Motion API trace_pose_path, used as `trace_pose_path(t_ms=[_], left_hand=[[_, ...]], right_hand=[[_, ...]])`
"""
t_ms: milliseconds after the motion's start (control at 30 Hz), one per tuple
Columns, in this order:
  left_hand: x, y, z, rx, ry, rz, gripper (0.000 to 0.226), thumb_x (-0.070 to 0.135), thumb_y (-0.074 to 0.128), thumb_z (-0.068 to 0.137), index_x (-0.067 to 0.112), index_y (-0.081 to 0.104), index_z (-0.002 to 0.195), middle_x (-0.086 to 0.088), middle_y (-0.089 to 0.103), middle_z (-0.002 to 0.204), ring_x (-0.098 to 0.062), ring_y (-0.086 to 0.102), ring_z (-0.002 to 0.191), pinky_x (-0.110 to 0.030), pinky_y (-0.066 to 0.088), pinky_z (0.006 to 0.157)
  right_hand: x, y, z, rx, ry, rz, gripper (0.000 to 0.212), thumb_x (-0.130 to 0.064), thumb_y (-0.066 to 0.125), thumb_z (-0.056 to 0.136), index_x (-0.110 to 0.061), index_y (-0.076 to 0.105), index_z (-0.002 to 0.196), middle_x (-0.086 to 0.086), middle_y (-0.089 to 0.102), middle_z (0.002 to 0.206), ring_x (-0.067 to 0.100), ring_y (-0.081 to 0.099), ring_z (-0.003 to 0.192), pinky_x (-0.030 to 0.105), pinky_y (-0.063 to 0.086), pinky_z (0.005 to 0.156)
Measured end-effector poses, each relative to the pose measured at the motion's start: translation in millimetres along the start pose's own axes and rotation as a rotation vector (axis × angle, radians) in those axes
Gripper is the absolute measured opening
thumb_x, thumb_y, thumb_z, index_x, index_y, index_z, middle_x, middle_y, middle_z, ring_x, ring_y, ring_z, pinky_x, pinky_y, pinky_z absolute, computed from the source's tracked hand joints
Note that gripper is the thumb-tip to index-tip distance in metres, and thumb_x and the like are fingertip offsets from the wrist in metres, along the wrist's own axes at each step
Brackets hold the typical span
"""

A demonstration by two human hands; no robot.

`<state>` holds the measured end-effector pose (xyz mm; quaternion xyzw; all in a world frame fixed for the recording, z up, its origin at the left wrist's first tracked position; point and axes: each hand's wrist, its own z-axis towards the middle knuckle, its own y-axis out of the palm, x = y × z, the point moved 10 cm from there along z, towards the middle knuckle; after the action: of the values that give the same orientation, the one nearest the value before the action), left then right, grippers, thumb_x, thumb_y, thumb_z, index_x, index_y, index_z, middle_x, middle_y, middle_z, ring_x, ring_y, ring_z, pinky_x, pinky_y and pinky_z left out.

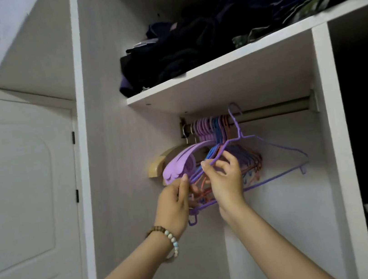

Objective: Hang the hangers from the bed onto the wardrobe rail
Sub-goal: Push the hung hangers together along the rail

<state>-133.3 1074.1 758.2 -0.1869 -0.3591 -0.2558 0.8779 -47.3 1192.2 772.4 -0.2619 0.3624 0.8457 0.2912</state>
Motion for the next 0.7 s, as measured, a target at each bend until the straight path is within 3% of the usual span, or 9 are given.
trace_pose_path(t_ms=[100, 167, 267, 400, 567, 700], left_hand=[[-13, 30, 19, -0.042, -0.021, -0.008, 0.042, 0.031, 0.034, 0.098, 0.001, 0.063, 0.092, -0.009, 0.070, 0.088, -0.029, 0.069, 0.076, -0.041, 0.058, 0.071], [-15, 48, 31, -0.096, -0.003, -0.001, 0.035, 0.029, 0.034, 0.098, 0.013, 0.065, 0.093, -0.009, 0.071, 0.100, -0.027, 0.068, 0.090, -0.048, 0.053, 0.085], [-13, 65, 46, -0.152, 0.022, 0.058, 0.029, 0.021, 0.034, 0.099, 0.013, 0.062, 0.101, -0.011, 0.068, 0.107, -0.024, 0.063, 0.103, -0.043, 0.048, 0.096], [-16, 78, 60, -0.207, -0.009, 0.158, 0.032, 0.017, 0.032, 0.100, 0.008, 0.054, 0.121, -0.011, 0.065, 0.113, -0.016, 0.060, 0.104, -0.032, 0.048, 0.094], [-21, 82, 73, -0.236, -0.057, 0.174, 0.033, 0.016, 0.031, 0.100, 0.007, 0.053, 0.123, -0.011, 0.065, 0.113, -0.017, 0.059, 0.108, -0.003, 0.043, 0.072], [-35, 77, 71, -0.259, -0.146, 0.159, 0.032, 0.017, 0.033, 0.099, 0.004, 0.053, 0.122, -0.014, 0.064, 0.117, -0.023, 0.059, 0.113, -0.023, 0.045, 0.089]], right_hand=[[10, -13, 28, 0.008, 0.024, -0.012, 0.047, 0.002, 0.059, 0.086, -0.007, 0.043, 0.129, 0.007, 0.062, 0.101, 0.011, 0.060, 0.072, 0.029, 0.053, 0.070], [13, -19, 46, 0.004, 0.042, -0.020, 0.047, 0.002, 0.056, 0.088, -0.011, 0.043, 0.131, 0.005, 0.062, 0.104, 0.014, 0.058, 0.074, 0.019, 0.051, 0.055], [16, -24, 72, 0.010, 0.044, -0.056, 0.048, 0.004, 0.053, 0.089, -0.008, 0.043, 0.135, 0.008, 0.062, 0.108, 0.011, 0.056, 0.073, 0.010, 0.047, 0.047], [30, -28, 96, 0.014, 0.086, -0.095, 0.050, 0.001, 0.053, 0.091, -0.010, 0.041, 0.138, 0.005, 0.063, 0.110, 0.007, 0.058, 0.071, 0.010, 0.048, 0.047], [52, -30, 113, 0.006, 0.182, -0.125, 0.050, -0.003, 0.057, 0.089, -0.010, 0.044, 0.137, 0.010, 0.065, 0.114, 0.008, 0.061, 0.071, 0.017, 0.046, 0.051], [70, -31, 106, -0.018, 0.251, -0.108, 0.056, -0.002, 0.061, 0.086, -0.010, 0.041, 0.138, 0.007, 0.063, 0.101, 0.011, 0.061, 0.068, 0.017, 0.048, 0.049]])
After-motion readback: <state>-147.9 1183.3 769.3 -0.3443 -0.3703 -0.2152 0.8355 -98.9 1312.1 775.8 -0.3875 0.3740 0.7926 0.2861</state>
